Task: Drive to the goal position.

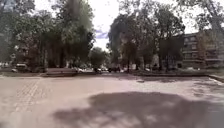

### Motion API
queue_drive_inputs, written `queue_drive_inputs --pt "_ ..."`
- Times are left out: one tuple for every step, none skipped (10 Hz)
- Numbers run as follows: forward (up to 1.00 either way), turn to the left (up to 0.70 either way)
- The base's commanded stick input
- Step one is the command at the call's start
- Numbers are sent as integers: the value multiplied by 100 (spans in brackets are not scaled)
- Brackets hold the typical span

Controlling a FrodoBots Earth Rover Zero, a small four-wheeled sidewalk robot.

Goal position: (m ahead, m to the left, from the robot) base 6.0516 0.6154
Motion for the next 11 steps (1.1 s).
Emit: queue_drive_inputs --pt "85 0" --pt "85 0" --pt "85 0" --pt "85 0" --pt "85 0" --pt "85 0" --pt "85 0" --pt "85 0" --pt "85 0" --pt "85 0" --pt "85 0"
